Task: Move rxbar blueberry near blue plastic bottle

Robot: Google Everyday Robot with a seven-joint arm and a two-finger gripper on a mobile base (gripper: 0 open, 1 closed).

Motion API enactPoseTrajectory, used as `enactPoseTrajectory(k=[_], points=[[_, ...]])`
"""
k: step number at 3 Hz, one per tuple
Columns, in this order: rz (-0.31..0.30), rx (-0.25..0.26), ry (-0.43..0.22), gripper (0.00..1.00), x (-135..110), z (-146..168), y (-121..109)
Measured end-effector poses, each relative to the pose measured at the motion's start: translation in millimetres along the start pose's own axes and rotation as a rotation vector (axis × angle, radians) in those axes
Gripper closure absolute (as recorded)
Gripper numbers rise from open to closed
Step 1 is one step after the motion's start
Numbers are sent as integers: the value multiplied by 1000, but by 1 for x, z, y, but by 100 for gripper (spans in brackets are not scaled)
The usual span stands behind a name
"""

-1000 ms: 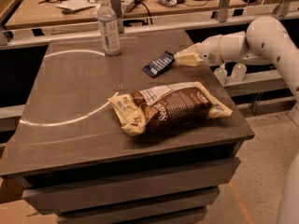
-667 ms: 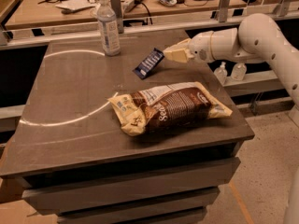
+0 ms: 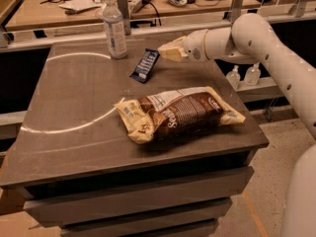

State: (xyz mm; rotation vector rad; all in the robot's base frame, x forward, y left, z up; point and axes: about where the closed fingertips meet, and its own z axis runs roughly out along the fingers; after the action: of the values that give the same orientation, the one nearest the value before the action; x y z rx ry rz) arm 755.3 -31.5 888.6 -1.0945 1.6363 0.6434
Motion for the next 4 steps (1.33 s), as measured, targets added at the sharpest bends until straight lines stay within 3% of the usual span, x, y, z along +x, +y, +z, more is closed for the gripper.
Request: enactPoseTrajectory(k=[2, 4], points=[[-39, 83, -24, 100, -18, 37, -39], [-46, 119, -15, 100, -24, 74, -52]])
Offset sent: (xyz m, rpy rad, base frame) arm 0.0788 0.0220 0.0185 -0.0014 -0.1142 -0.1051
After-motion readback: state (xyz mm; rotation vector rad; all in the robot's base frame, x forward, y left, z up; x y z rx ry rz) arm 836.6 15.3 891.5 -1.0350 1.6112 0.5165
